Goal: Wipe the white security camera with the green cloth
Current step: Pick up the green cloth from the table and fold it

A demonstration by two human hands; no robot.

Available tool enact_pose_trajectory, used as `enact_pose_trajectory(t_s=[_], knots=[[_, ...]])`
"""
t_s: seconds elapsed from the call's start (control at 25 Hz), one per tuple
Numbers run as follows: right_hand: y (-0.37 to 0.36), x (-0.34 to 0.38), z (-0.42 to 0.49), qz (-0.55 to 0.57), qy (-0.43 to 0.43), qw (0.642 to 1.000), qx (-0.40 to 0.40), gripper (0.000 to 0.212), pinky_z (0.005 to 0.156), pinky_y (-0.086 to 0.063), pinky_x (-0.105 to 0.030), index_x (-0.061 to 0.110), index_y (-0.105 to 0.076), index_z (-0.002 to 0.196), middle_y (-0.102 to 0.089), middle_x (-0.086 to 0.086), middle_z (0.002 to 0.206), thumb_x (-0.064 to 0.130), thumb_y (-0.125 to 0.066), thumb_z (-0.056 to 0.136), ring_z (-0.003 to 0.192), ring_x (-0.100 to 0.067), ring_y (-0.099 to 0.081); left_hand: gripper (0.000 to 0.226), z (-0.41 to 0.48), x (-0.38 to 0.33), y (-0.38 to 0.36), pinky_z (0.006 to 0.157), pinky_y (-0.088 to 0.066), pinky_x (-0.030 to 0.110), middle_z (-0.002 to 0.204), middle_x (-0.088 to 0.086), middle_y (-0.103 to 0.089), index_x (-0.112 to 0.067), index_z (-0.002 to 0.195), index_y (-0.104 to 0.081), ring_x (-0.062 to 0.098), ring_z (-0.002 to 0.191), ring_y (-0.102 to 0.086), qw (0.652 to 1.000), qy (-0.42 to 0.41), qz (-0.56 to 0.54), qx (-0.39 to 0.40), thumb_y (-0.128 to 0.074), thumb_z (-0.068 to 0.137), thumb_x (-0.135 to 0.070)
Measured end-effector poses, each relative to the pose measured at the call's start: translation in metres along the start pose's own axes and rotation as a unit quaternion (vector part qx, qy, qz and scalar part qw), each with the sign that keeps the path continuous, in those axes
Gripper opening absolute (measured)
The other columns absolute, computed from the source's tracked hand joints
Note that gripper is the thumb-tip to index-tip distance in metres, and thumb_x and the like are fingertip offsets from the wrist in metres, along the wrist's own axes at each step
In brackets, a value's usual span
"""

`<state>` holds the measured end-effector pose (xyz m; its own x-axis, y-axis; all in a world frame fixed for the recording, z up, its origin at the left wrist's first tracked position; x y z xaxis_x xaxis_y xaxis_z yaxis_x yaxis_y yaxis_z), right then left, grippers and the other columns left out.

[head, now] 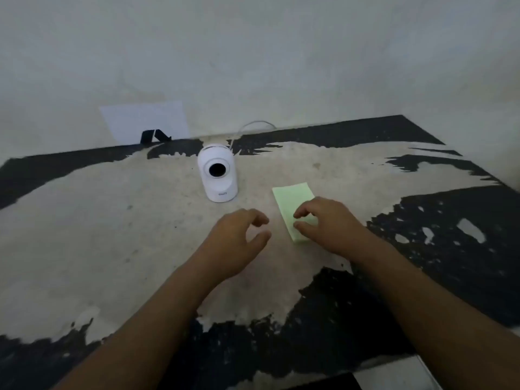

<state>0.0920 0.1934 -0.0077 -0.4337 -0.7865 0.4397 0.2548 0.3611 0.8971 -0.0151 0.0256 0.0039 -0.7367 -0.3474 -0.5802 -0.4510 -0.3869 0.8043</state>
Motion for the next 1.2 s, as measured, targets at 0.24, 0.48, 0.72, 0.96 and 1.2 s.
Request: enact_pose_trajectory(t_s=[0.24,0.48,0.72,0.96,1.2], knots=[[-0.016,0.004,-0.015,-0.126,0.017,0.992,0.005,0.031,0.090,-0.037,-0.040,0.030,-0.063,0.111,-0.057,-0.001,0.119,0.048,-0.048,0.089,0.110,-0.027,-0.052,0.023,-0.020,0.003,-0.031,0.087,-0.043,0.030,0.104,-0.003,-0.059,-0.026,0.108,-0.063,0.017,0.096,-0.053,0.998,0.037,0.036,0.022,-0.053,0.090,-0.037],[-0.020,0.016,-0.021,-0.155,0.020,0.988,-0.008,0.029,0.092,-0.035,-0.042,0.026,-0.063,0.108,-0.059,-0.001,0.117,0.043,-0.047,0.090,0.111,-0.027,-0.052,0.023,-0.027,0.002,-0.035,0.088,-0.042,0.032,0.103,-0.001,-0.060,-0.025,0.106,-0.065,0.020,0.098,-0.054,1.000,0.025,0.014,-0.012,-0.054,0.089,-0.035],[0.016,0.049,-0.046,0.028,0.087,0.995,0.050,0.009,0.080,-0.048,-0.036,0.023,-0.063,0.089,-0.065,0.004,0.096,0.026,-0.055,0.087,0.091,-0.018,-0.059,0.053,-0.031,-0.009,-0.018,0.103,-0.028,0.029,0.134,-0.007,-0.039,-0.034,0.130,-0.045,0.014,0.123,-0.033,1.000,0.003,-0.017,0.009,-0.064,0.080,-0.038],[0.057,0.075,-0.063,0.255,0.090,0.961,0.062,0.009,0.061,-0.046,-0.015,0.019,-0.065,0.088,-0.065,0.008,0.076,0.028,-0.064,0.087,0.064,0.000,-0.056,0.011,-0.046,-0.028,0.010,0.071,-0.050,0.030,0.083,-0.002,-0.069,-0.018,0.084,-0.065,0.009,0.075,-0.064,0.977,0.012,-0.205,0.053,-0.064,0.086,-0.029],[0.031,0.086,-0.056,0.309,0.069,0.946,0.068,0.014,0.064,-0.053,-0.029,0.017,-0.066,0.090,-0.067,0.000,0.080,0.023,-0.074,0.080,0.069,-0.013,-0.061,0.019,-0.071,-0.019,0.023,0.059,-0.051,0.033,0.078,0.017,-0.070,-0.009,0.081,-0.065,0.022,0.065,-0.064,0.929,0.113,-0.352,-0.004,-0.062,0.088,-0.026]])
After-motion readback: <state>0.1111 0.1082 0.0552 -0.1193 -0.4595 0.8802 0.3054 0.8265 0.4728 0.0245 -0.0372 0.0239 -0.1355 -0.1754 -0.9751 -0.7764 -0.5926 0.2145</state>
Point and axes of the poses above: each hand's wrist, its own z-axis towards the middle knuckle, its own y-axis out of the back of the hand, x = y × z, the point moved 3 cm from there along z, towards the middle knuckle
